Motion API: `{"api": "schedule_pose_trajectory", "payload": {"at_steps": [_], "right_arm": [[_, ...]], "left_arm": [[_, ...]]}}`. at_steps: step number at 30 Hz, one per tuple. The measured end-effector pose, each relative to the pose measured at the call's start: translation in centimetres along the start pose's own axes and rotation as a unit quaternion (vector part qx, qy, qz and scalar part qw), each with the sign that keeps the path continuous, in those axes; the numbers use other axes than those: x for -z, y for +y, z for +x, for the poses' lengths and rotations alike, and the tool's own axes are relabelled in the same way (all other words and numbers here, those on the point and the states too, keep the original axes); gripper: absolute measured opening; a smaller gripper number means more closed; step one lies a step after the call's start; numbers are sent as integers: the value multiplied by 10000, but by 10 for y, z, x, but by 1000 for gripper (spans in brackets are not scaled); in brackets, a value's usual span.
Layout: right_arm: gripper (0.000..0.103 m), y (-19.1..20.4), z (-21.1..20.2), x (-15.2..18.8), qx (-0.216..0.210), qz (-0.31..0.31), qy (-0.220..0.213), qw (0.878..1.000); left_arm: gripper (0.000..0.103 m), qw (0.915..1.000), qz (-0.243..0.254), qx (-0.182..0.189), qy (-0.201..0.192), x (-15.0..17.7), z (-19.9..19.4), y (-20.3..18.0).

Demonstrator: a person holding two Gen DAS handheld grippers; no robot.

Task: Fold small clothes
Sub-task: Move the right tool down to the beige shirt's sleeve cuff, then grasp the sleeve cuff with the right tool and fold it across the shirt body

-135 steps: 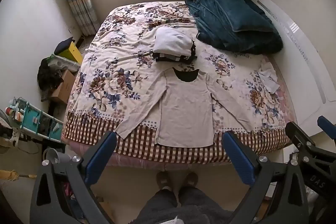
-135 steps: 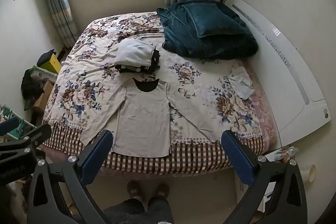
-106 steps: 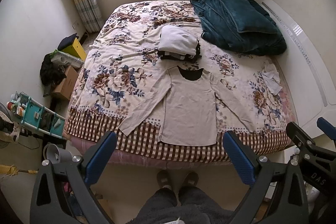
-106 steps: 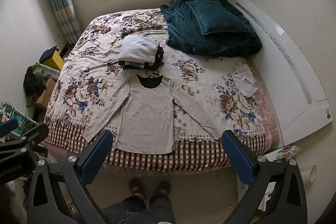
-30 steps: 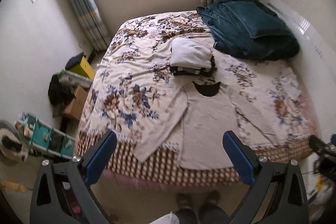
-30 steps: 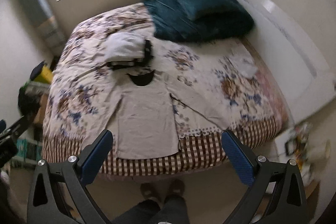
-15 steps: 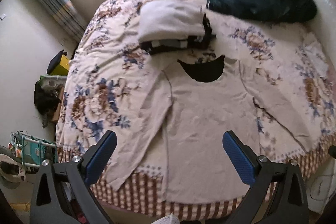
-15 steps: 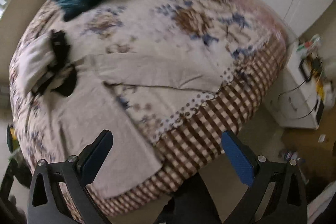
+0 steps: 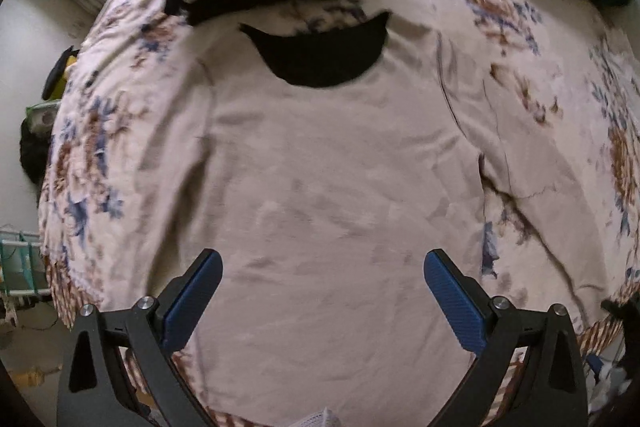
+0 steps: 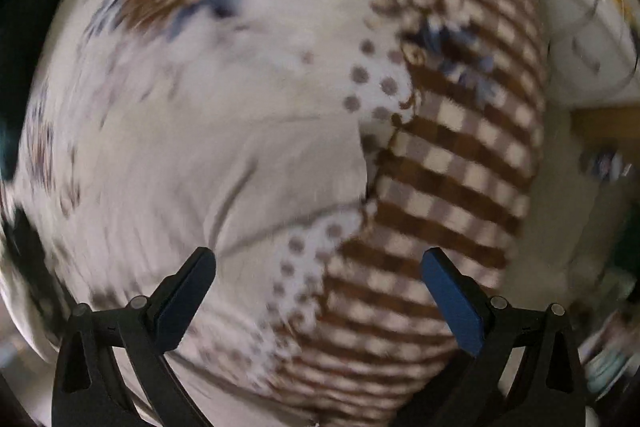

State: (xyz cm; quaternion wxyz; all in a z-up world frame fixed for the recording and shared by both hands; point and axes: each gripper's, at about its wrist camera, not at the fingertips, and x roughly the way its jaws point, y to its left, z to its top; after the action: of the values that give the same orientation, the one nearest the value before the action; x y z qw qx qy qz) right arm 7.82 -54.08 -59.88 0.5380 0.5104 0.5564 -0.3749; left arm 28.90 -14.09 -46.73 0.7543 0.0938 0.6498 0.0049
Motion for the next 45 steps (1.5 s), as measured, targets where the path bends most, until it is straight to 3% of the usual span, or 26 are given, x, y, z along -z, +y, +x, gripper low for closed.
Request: {"api": "schedule_pose_trajectory", "payload": {"at_steps": [4,9,12,18,22,23,29,34,36,40,45], "right_arm": [[103,-22,28,-7,-411,799,15,9960],[103,-54,51,6,-1046,1844,62,9773],[96,-65,58,12,-1306,2199,-133,9666],[66,-63,58,1,-1347,2607,-774,9528],[19,-41,46,-9,-1091,2345,-1113,9595],[13,-28,34,-12,-1030,2205,-1196,9625],[9,37,-21,-11,-711,818,-1938,9750],[9,143,-66,21,-881,-978,-2180,9670],[9,186,-74,47,-1016,-1637,-2157,9573],[9,292,-70,137,-1374,-3197,-1781,9204],[9,393,-12,272,-1471,-4473,-1085,8755]], "left_arm": [[103,9998,192,20,78,-3,17,-12],[103,9996,240,130,107,-9,26,-19],[103,9994,255,180,111,-13,29,-21],[103,9992,339,175,118,-20,35,-26],[103,9992,331,208,35,-25,33,-22],[103,9993,322,208,25,-26,33,-20],[103,9998,135,139,-53,-31,36,8],[103,9997,-199,-81,-136,-33,45,50],[103,9990,-379,-183,-160,-34,51,74],[103,9950,-869,-448,-205,-38,60,136],[103,9832,-1616,-841,-142,-26,70,224]]}}
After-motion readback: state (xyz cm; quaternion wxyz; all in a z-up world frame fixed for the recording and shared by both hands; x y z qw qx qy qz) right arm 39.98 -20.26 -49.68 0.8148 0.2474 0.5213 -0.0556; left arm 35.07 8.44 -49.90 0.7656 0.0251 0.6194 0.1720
